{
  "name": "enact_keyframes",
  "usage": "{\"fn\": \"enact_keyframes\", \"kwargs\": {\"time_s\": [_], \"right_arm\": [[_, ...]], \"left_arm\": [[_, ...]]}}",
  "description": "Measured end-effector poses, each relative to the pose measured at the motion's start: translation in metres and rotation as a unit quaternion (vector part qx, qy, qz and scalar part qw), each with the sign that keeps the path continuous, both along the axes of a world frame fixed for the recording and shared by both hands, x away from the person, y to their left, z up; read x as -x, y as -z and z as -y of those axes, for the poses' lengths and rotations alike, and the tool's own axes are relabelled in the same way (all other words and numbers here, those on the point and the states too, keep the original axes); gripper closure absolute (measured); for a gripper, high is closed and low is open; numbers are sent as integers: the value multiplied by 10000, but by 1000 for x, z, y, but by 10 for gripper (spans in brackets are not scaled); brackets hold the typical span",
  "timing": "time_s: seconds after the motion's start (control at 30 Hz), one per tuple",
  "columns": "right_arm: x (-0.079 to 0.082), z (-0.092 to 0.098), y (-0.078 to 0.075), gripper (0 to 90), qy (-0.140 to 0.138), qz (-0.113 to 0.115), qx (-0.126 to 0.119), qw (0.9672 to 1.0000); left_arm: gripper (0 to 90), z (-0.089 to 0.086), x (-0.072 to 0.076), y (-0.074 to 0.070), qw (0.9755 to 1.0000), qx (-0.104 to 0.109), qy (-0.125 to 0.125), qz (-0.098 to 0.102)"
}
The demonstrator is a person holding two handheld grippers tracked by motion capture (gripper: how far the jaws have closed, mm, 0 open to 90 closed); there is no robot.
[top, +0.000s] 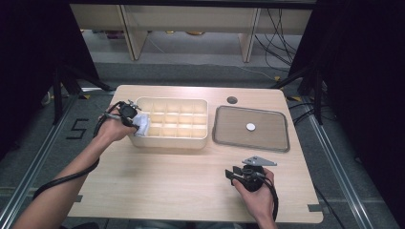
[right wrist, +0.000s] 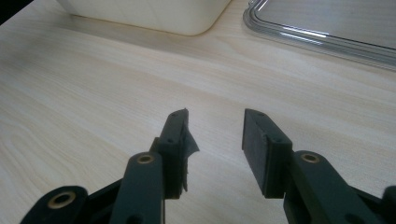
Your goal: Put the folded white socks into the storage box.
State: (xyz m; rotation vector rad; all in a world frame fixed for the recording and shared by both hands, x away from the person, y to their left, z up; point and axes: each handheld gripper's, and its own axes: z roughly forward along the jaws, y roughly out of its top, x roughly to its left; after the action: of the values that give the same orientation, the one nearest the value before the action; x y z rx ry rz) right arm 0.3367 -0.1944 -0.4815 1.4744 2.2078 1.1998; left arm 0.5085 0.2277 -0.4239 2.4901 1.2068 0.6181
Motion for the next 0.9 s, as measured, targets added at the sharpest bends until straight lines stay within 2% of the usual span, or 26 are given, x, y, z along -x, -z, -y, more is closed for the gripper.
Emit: {"fn": "enact_keyframes", "kwargs": {"time_s": [0.07,0.17,0.3,0.33,0.43,0.47,0.57,0.6,0.63,0.73,0.8,0.83,0.87,0.9], "right_arm": [[0,0,0,615,16,-15,-4,10000],[0,0,0,615,3,4,-2,10000],[0,0,0,616,-2,2,-9,10000],[0,0,0,616,-3,3,-12,10000],[0,0,-1,620,-25,2,-17,10000],[0,0,-1,622,-30,-7,-19,10000],[1,1,-1,623,8,-7,15,10000],[0,2,-1,623,-4,26,-14,10000],[0,2,0,623,-43,-2,-106,9999],[0,2,0,623,77,-59,-30,9999],[-1,2,2,624,-52,-4,-57,10000],[-1,1,1,623,-39,-40,-38,10000],[-1,0,2,624,13,-25,19,10000],[1,-2,1,624,116,-142,-65,9998]], "left_arm": [[579,-2,0,-2,9999,101,-35,29],[548,-4,2,-12,9992,381,-76,127],[554,-1,4,-27,9962,804,-74,319],[583,1,4,-27,9943,966,-86,445],[717,7,-1,-21,9900,1378,-111,289],[755,8,-4,-17,9898,1395,-128,241],[838,8,-9,-4,9921,1241,-174,60],[858,8,-10,-2,9928,1178,-217,70],[876,8,-11,-3,9944,1036,-194,8],[893,12,-11,-1,9977,656,-140,-98],[895,14,-13,0,9988,429,-129,-189],[895,15,-14,1,9990,354,-136,-219],[896,15,-14,1,9994,164,-94,-280],[896,17,-15,3,9995,135,-117,-255]]}}
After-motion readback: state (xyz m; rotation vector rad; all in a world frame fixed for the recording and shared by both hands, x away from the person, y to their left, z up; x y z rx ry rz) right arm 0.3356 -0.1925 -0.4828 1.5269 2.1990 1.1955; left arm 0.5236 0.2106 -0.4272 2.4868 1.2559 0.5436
